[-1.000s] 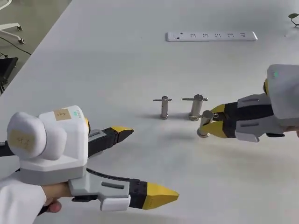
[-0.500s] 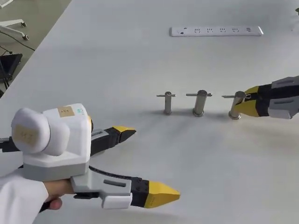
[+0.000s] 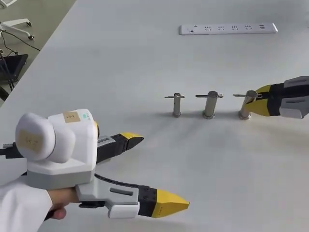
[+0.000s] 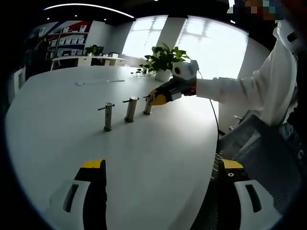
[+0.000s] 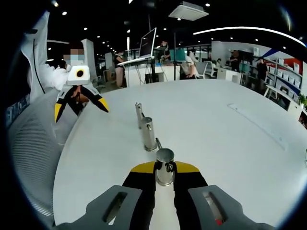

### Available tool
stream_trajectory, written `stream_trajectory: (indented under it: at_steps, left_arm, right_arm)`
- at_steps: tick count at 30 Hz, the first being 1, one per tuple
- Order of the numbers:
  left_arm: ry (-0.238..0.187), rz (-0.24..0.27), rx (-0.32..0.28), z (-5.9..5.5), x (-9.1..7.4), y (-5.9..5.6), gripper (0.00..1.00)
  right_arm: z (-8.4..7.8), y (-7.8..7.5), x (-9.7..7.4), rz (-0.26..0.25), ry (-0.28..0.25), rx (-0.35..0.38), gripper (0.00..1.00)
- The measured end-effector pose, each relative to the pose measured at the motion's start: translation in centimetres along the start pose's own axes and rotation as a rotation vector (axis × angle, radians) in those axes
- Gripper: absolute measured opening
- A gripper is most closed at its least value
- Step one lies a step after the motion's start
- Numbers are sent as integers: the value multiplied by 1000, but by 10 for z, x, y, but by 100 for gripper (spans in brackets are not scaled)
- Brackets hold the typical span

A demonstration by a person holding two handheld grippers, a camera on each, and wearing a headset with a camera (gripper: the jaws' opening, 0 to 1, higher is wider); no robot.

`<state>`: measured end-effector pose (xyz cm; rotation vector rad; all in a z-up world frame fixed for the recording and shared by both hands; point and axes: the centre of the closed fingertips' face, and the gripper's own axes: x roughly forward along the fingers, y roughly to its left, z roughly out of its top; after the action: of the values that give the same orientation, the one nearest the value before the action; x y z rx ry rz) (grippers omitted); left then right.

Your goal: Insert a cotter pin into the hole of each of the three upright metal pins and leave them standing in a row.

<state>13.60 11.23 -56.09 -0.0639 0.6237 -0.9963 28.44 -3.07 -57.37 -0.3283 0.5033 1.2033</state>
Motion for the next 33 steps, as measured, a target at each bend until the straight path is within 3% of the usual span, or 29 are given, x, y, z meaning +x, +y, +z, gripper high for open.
stream_trajectory:
  at_steps: [13, 17, 23, 29, 33]
  left_arm:
    - [2, 5, 4, 1, -3, 0, 98]
    - [-2, 13, 9, 2, -5, 1, 98]
    - [-30, 43, 21, 12, -10, 6, 99]
    - [-61, 80, 36, 25, -15, 15, 99]
    - [-79, 97, 38, 31, -16, 18, 99]
  right_arm:
    - [1, 6, -1, -15, -10, 42, 10]
    - [9, 3, -7, -49, -43, 60, 23]
    - [25, 8, -22, -100, -105, 81, 32]
    - [37, 32, -38, -132, -158, 112, 45]
    - [44, 50, -44, -164, -186, 131, 64]
